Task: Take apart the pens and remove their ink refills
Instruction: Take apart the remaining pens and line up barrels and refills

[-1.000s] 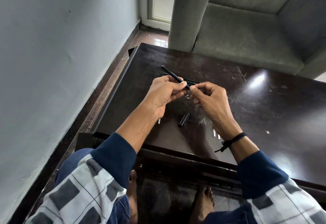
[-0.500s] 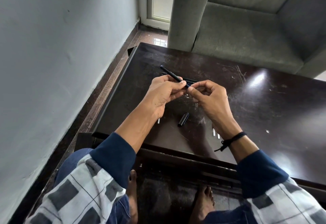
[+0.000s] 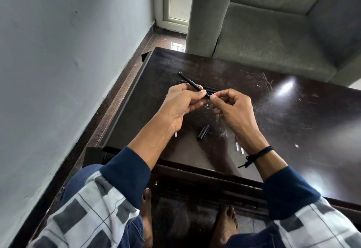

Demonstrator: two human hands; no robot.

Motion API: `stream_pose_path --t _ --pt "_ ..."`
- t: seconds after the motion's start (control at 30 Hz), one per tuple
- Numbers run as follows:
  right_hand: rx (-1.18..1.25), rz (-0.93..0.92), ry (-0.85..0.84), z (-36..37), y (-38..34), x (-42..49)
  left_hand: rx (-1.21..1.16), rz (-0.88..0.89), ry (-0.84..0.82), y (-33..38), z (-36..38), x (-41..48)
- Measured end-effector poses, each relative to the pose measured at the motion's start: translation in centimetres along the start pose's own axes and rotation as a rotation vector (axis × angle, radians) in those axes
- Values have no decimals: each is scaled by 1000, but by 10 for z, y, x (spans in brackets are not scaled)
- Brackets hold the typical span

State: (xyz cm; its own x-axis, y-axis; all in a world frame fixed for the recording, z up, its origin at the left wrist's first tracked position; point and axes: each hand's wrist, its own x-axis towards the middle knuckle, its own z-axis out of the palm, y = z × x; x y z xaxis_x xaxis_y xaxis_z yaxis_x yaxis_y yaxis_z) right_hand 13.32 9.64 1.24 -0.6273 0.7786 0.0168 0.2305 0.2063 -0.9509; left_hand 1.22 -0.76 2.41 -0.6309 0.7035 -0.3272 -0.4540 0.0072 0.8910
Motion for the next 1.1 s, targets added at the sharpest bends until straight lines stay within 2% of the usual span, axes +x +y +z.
stream_pose_path --t 0.67,0.8,1.1 --pt "-139 -55 22 -2 6 4 -10 4 21 -2 0 2" --pt "-69 -39 -9 0 3 2 -12 11 23 -3 -1 3" --pt "-122 -72 19 -1 3 2 -29 7 -11 -1 1 0"
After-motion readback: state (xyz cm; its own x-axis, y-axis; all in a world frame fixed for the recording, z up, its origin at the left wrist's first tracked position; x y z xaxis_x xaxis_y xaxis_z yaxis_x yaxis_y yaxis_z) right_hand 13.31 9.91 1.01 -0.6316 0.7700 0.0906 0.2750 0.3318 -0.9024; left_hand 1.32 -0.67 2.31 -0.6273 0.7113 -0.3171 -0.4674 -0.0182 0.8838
